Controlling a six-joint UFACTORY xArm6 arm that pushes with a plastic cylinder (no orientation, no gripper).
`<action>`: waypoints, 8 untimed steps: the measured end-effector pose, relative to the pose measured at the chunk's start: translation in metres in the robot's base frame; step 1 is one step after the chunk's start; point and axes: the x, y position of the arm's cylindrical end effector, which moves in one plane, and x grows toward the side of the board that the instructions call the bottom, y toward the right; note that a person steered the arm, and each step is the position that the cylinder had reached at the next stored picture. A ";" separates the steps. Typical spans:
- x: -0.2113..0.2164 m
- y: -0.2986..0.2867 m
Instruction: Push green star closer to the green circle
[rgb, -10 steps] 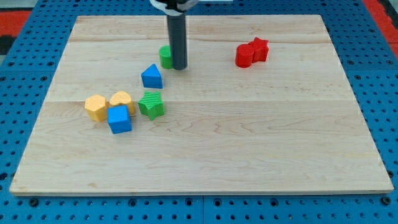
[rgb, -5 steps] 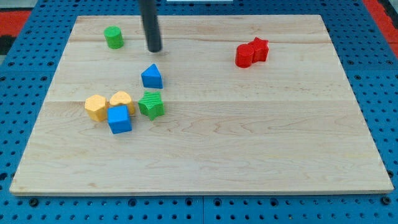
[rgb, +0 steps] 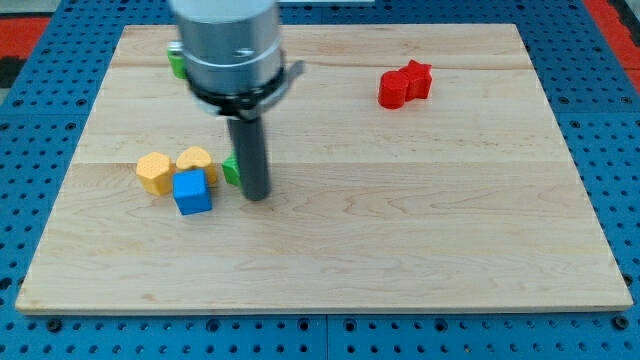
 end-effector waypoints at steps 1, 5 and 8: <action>-0.017 -0.009; -0.070 -0.012; -0.129 -0.028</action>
